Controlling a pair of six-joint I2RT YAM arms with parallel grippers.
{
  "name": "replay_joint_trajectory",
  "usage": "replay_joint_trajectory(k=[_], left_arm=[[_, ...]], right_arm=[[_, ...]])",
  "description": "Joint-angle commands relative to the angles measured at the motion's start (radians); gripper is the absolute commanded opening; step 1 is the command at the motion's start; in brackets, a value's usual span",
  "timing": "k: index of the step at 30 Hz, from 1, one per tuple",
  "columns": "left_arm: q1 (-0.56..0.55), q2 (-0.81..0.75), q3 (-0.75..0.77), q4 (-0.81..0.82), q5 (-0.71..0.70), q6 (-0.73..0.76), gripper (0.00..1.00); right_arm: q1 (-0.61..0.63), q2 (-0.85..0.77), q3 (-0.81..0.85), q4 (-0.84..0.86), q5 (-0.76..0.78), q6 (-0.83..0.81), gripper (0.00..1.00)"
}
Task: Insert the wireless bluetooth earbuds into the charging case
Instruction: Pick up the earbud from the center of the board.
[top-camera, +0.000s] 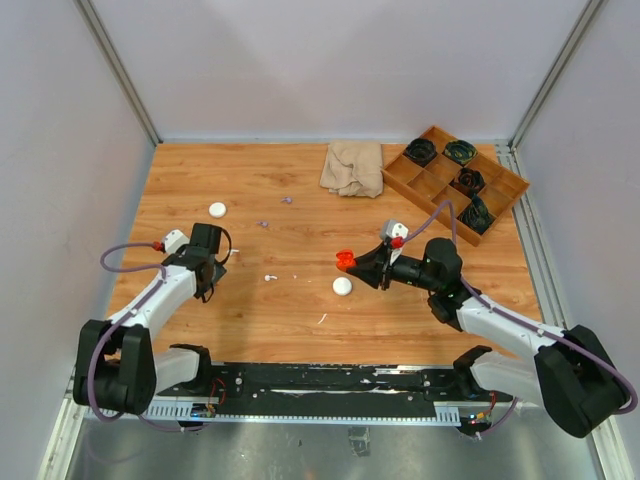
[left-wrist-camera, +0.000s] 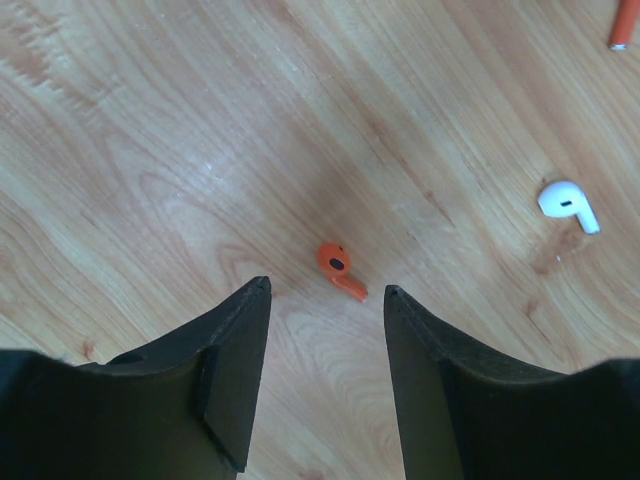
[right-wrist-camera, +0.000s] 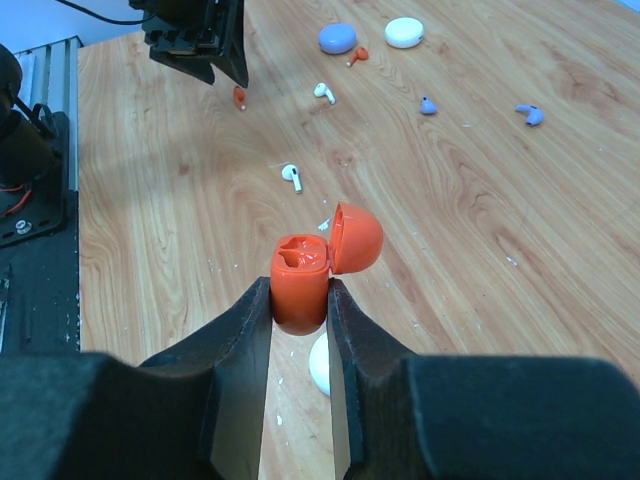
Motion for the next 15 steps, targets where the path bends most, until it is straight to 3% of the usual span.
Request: replay_joint_trajectory(k=[1, 15], left_arm=[[0.02, 0.055, 0.002, 0.063, -0.036, 0.011, 0.52], [0.02, 0.144, 0.028, 0.114, 0.035, 0.104, 0.41]], right_arm=[[0.029, -0.006, 0.023, -0.027, 0.02, -0.045, 0.01], [0.04, 0.002, 0.034, -0.053, 0.029, -0.061, 0.01]])
